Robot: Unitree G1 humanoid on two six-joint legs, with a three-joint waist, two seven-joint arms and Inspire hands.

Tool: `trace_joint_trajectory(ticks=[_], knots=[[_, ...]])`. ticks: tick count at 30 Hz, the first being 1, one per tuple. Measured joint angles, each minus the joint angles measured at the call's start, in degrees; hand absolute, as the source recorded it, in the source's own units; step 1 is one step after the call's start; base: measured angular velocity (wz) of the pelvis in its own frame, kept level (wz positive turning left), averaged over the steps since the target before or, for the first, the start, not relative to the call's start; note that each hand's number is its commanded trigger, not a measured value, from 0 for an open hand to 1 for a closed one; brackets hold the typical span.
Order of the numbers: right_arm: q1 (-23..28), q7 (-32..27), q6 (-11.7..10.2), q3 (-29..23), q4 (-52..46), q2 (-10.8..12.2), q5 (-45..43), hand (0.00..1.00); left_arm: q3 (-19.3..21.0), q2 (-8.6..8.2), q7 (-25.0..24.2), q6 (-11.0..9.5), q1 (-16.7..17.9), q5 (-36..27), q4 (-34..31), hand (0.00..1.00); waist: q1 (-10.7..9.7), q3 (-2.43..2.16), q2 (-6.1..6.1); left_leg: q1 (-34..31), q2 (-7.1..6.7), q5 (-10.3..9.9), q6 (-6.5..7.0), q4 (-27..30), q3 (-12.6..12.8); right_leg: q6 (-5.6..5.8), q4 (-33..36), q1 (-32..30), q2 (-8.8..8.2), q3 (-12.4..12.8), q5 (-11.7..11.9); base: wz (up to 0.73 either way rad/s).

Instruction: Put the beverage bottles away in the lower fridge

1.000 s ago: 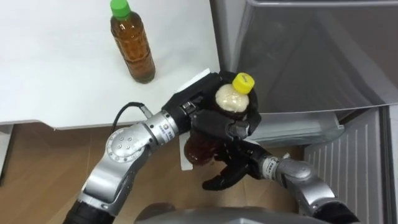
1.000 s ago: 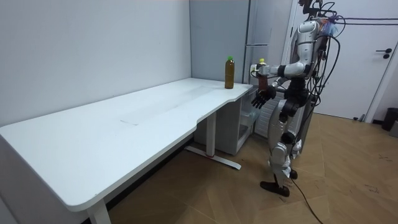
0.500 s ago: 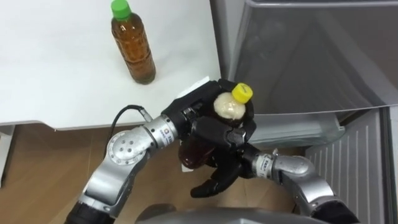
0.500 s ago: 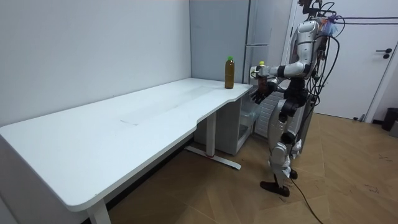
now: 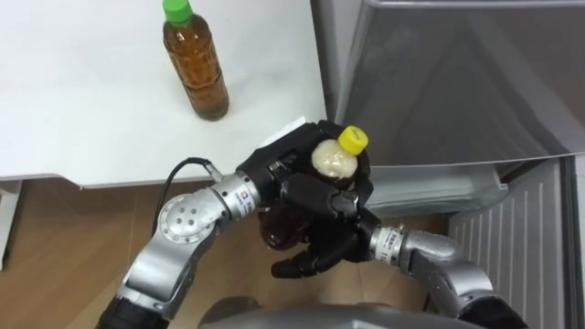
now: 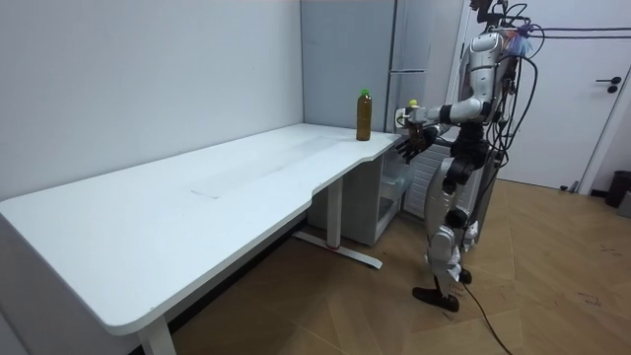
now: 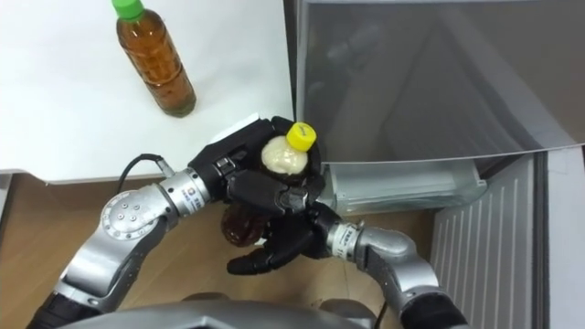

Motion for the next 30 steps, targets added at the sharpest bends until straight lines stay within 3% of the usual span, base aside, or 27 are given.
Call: trace_joint_trajectory(ticks=[9, 10, 11, 12, 13, 30], knots=[[0.42, -1.50, 0.96, 0.35, -0.05, 0.12, 6.57, 0.03, 0.35, -0.16, 0.00, -0.01, -0.56, -0.53, 0.58, 1.00, 0.84, 0.31, 0.86, 0.28, -0.01, -0.01, -0.01, -0.38, 0.28, 0.00, 0.01, 0.04, -0.07, 0.11, 0.00, 0.00], [0.43, -1.66, 0.98, 0.55, -0.06, 0.11, 6.94, 0.21, 0.35, -0.18, 0.00, -0.01, -0.57, -0.53, 0.63, 1.00, 0.99, 0.29, 0.96, 0.26, -0.01, 0.00, -0.01, -0.42, 0.27, 0.00, 0.04, 0.01, -0.04, 0.18, 0.00, 0.00], [0.63, -1.96, 1.01, 1.06, -0.06, 0.05, 8.24, 0.64, 0.36, -0.20, 0.02, -0.01, -0.56, -0.53, 0.63, 1.00, 1.04, 0.29, 1.00, 0.16, -0.01, 0.00, -0.02, -0.42, 0.27, 0.00, 0.04, -0.07, -0.03, 0.18, 0.00, 0.00], [0.85, -2.13, 1.00, 1.13, -0.12, 0.06, 8.98, 0.93, 0.37, -0.20, 0.02, -0.01, -0.56, -0.53, 0.66, 1.00, 1.14, 0.29, 1.04, 0.07, -0.01, 0.00, -0.02, -0.42, 0.27, 0.00, 0.03, -0.16, -0.02, 0.18, 0.00, 0.00], [0.85, -2.22, 1.01, 1.30, -0.12, 0.06, 9.29, 1.00, 0.36, -0.20, 0.02, -0.01, -0.57, -0.53, 0.71, 1.00, 1.15, 0.28, 1.06, 0.04, -0.01, 0.00, -0.02, -0.42, 0.27, 0.00, 0.03, -0.19, -0.02, 0.18, 0.00, 0.00], [1.69, -7.56, 0.69, 2.92, -0.11, -0.12, 12.85, 1.00, 0.87, -4.06, 4.55, 1.08, -0.60, -4.17, 3.69, 1.00, 2.24, 0.09, 1.35, -0.42, -0.03, 0.01, -0.02, -0.41, 0.39, 0.00, 0.10, -0.94, -0.05, 0.34, 0.01, 0.00]])
